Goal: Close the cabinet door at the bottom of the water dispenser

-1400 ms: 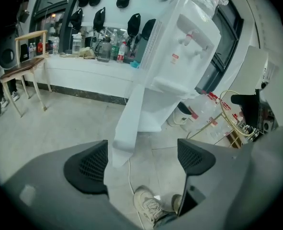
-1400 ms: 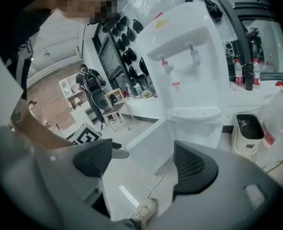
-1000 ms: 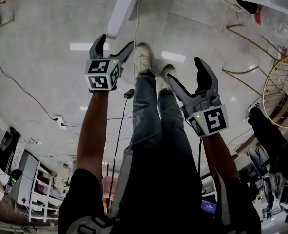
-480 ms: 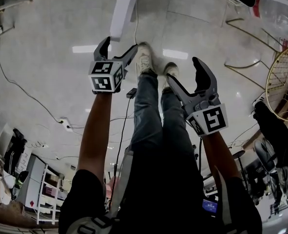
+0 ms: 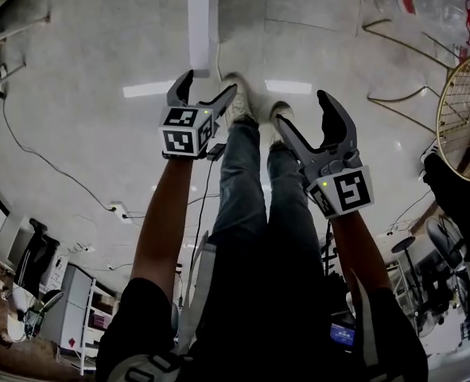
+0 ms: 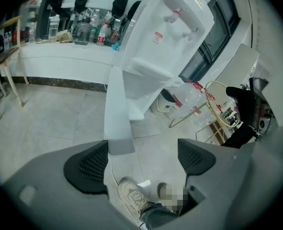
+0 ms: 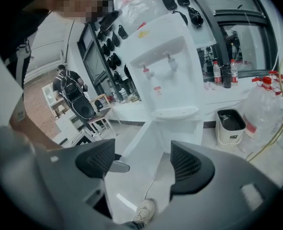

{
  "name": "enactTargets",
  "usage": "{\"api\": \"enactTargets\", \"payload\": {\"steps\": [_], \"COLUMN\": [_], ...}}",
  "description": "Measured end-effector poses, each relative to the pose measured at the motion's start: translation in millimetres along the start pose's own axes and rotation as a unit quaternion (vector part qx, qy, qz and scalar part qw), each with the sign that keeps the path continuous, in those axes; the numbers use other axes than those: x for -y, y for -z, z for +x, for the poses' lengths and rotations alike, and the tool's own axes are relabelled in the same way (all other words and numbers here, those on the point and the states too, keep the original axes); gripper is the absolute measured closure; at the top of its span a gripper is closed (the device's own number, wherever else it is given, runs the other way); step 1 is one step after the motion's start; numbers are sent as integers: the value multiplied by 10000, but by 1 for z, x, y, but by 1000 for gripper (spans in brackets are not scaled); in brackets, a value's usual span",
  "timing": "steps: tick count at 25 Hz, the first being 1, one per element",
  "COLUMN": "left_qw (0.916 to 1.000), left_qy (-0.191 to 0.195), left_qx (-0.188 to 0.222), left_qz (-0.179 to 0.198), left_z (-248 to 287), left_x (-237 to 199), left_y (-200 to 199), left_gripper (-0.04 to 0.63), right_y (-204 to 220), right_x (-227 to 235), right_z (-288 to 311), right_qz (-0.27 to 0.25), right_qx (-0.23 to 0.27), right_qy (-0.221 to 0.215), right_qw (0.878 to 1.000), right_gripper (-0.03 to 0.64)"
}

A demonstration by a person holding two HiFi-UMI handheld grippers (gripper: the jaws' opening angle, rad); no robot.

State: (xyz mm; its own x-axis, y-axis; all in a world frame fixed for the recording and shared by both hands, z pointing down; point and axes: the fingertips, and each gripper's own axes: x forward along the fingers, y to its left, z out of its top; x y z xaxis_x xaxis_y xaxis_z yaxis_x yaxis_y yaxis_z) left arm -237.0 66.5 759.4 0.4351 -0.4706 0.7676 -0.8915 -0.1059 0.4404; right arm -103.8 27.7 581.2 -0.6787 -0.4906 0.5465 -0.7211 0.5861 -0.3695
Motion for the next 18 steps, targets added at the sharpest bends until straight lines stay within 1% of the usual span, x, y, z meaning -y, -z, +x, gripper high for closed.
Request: {"api": "enactTargets", "payload": {"steps": [7,13,18], "left_qw": [9993,9983,9970], "left_qy": [290,479,609], "left_qx": [-174,-238,-339], "left_qz": [180,227,349], "left_z": [10,19,25], "left_x": [25,41,52], "left_y": [1,0,-1], "left_gripper": [130,132,132], "right_y": [1,4,7], "right_x": [9,15,28], "right_z": [-13,-24,-32], "right_qz": [127,178,100], "right_qx": [117,162,243], "right_qy": [259,400,545], "right_qw": [9995,9989,9982], "right_gripper": [261,264,267]}}
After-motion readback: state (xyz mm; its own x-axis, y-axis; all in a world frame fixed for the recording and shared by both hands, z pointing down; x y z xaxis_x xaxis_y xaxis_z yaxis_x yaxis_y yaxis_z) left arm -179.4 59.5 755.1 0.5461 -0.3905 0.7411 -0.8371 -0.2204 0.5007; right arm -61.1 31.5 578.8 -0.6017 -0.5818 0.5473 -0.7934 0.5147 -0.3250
